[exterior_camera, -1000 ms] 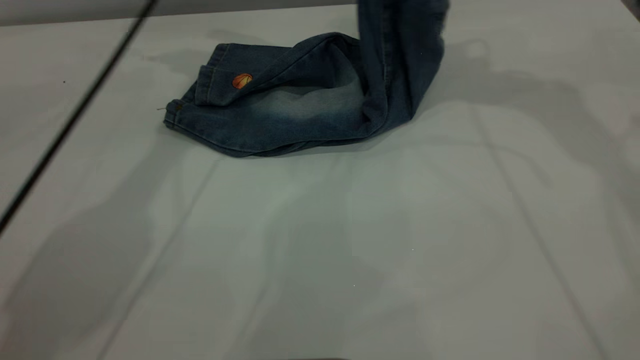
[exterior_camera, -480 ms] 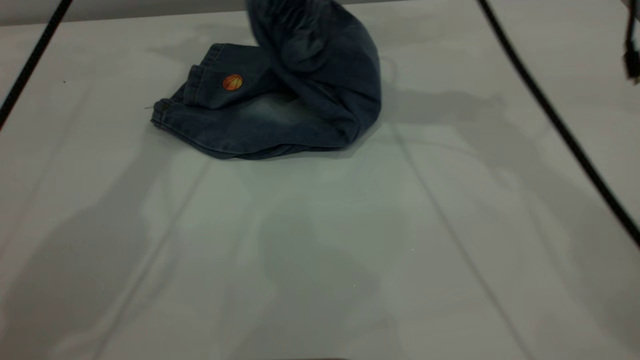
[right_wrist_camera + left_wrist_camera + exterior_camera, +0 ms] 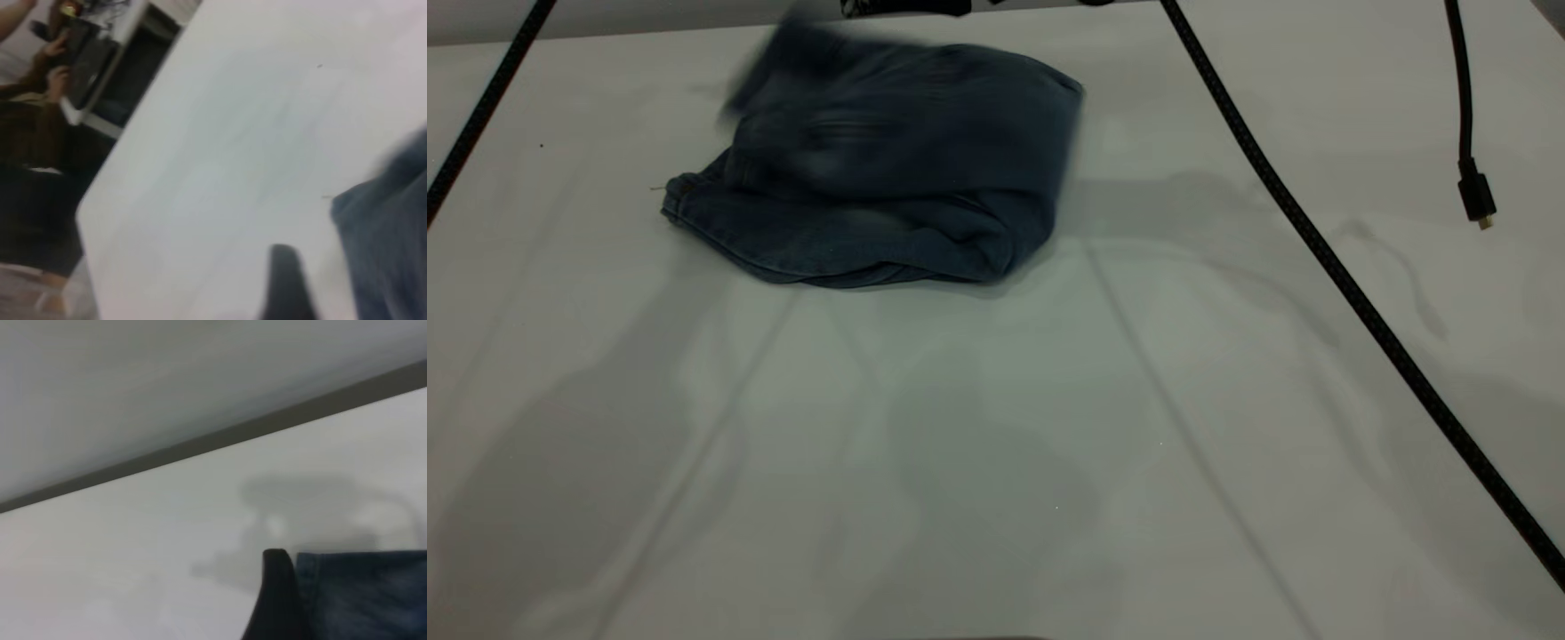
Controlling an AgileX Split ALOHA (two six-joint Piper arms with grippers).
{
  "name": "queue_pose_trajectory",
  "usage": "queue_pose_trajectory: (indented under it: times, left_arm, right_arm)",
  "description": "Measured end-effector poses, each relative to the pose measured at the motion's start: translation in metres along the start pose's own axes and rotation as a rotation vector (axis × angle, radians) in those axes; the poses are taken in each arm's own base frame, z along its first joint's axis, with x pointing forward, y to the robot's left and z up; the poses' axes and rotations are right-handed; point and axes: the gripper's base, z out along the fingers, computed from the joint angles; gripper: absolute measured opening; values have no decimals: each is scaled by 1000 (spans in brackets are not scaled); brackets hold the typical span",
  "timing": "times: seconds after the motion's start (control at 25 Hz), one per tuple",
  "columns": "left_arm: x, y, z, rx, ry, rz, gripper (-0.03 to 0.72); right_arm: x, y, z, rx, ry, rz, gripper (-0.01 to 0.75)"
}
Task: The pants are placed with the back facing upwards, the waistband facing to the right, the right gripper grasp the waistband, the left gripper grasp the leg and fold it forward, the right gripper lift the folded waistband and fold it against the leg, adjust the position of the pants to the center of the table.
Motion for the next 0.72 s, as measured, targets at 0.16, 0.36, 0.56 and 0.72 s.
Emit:
queue_pose_trajectory:
  times: [0.16,0.36,0.56,0.72]
  left_arm:
    - [0,-8,0,91,-3,34,491]
    - [2,-20,3,210,-8,100,491]
    - [22,-31,38,237,72,117,491]
    - [53,-52,68,275,216,141,491]
  right_arm:
    - [-2,-5,-6,0,7,24,571]
    - [-13,-45,-50,140,50,70,579]
    - [-28,-77,-112,366,95,73,573]
    - [-31,-89,-138,480,122,89,573]
